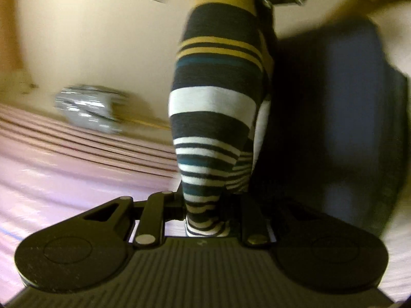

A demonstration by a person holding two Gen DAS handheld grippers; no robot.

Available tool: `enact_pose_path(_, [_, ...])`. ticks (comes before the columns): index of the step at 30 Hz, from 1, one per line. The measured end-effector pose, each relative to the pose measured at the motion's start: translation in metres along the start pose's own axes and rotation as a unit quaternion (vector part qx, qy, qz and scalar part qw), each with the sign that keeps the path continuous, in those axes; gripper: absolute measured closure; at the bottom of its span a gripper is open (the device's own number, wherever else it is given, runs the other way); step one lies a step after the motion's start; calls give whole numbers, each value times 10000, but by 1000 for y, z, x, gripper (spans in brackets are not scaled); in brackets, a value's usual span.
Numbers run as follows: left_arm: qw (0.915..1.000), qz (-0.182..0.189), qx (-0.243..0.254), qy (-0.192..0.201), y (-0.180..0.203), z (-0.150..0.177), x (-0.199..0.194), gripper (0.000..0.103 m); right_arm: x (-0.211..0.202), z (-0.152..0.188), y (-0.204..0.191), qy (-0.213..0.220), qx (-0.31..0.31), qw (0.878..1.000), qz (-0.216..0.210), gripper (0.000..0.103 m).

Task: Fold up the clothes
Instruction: 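Lift the folded sweater with both tools and carry it to the dark stack, then lower the sweater onto the dark clothes stack and open both tools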

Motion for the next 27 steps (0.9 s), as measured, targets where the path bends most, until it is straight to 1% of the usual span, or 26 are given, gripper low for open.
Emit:
enact_pose_path(2, [9997, 200, 121, -47, 31, 8, 7, 81, 8, 16, -41, -56, -12, 9991, -427, 54])
enact_pose_path(3, [9994, 299, 182, -70, 47, 12, 11, 80, 9, 21, -55, -44, -10, 9985, -541, 53])
enact_pose_path(4, [9991, 369, 198, -87, 57, 16, 13, 79, 8, 26, -65, -23, -18, 9983, -586, 51])
enact_pose_path(6, [9991, 399, 64, -92, 57, 23, 10, 75, 5, 32, -77, 26, -61, 9986, -529, 47])
enact_pose_path(8, [9991, 414, -4, -88, 53, 29, 9, 71, 0, 34, -82, 0, -53, 9988, -494, 44])
enact_pose_path(10, [9991, 423, -40, -80, 46, 35, 10, 71, -6, 37, -84, -65, -42, 9988, -475, 42])
enact_pose_path(11, [9990, 428, -58, -76, 43, 38, 10, 72, -10, 36, -86, -104, -24, 9989, -457, 42])
enact_pose_path(12, [9990, 437, -51, -67, 42, 40, 10, 76, -13, 35, -88, -149, 6, 9990, -431, 42])
enact_pose_path(13, [9990, 435, 21, -52, 43, 40, 13, 78, -16, 32, -90, -196, 57, 9989, -414, 42])
enact_pose_path(15, [9996, 236, 160, -2, 33, 33, 12, 80, -14, 26, -96, -287, 319, 9980, -468, 42])
enact_pose_path(17, [10000, 60, 62, 31, 16, 28, 18, 81, -10, 20, -94, -403, 544, 9966, -467, 47])
enact_pose_path(18, [10000, 57, 13, 17, 12, 28, 21, 81, -9, 18, -93, -448, 598, 9962, -447, 47])
enact_pose_path(20, [9994, 321, 69, -100, 23, 33, 25, 80, -7, 13, -93, -501, 606, 9961, -396, 47])
enact_pose_path(21, [9985, 483, 205, -158, 39, 37, 22, 79, -6, 12, -95, -541, 544, 9963, -394, 47])
enact_pose_path(22, [9979, 536, 332, -178, 52, 40, 22, 78, -3, 12, -100, -592, 413, 9965, -416, 47])
enact_pose_path(23, [9974, 540, 429, -200, 62, 42, 21, 78, 0, 12, -104, -628, 304, 9967, -416, 47])
enact_pose_path(24, [9977, 456, 436, -227, 66, 43, 21, 77, 1, 12, -108, -654, 214, 9969, -391, 47])
enact_pose_path(27, [9988, 362, 65, -313, 59, 48, 15, 76, -3, 12, -113, -706, 60, 9969, -336, 43])
Point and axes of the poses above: each gripper's, at about its wrist camera, not at the fingertips, and x roughly the way its jaws point, y to its right, z to its underside, the point moved 7 cm from there along x, roughly the way its jaws point, and after that the axes turned 2 degrees about -x, right-handed, at the moved point
